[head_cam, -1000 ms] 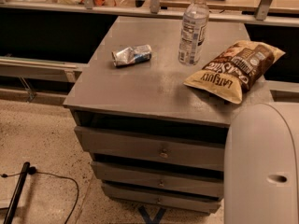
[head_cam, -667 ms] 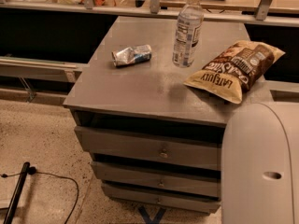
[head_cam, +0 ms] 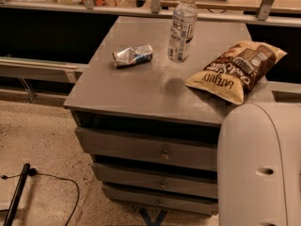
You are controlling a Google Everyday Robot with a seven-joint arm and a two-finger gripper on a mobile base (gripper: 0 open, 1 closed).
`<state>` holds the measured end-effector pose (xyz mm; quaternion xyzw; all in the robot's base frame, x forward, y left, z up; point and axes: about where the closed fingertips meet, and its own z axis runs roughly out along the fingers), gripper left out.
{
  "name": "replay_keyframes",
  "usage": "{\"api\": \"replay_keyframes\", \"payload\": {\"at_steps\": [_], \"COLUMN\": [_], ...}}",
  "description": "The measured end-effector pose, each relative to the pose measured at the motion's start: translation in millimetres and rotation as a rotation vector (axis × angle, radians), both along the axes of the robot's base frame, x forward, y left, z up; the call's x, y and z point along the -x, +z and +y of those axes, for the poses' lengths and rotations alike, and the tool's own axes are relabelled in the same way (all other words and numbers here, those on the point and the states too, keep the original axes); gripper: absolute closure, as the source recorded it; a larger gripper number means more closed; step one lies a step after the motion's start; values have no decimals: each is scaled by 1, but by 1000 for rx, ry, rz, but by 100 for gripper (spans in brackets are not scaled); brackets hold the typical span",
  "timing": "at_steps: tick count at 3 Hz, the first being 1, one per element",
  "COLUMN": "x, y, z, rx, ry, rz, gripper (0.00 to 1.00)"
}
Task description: Place blue plastic bottle upright
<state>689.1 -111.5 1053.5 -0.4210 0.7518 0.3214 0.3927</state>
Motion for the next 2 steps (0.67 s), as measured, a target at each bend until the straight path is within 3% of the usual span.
{"api": "replay_keyframes", "payload": {"at_steps": [1, 2], "x": [-11, -20], "y": [-4, -18], "z": [-2, -9], "rx": [4, 4], "ry": [-8, -27], "rz": [-37, -26], "gripper": [100, 100]}}
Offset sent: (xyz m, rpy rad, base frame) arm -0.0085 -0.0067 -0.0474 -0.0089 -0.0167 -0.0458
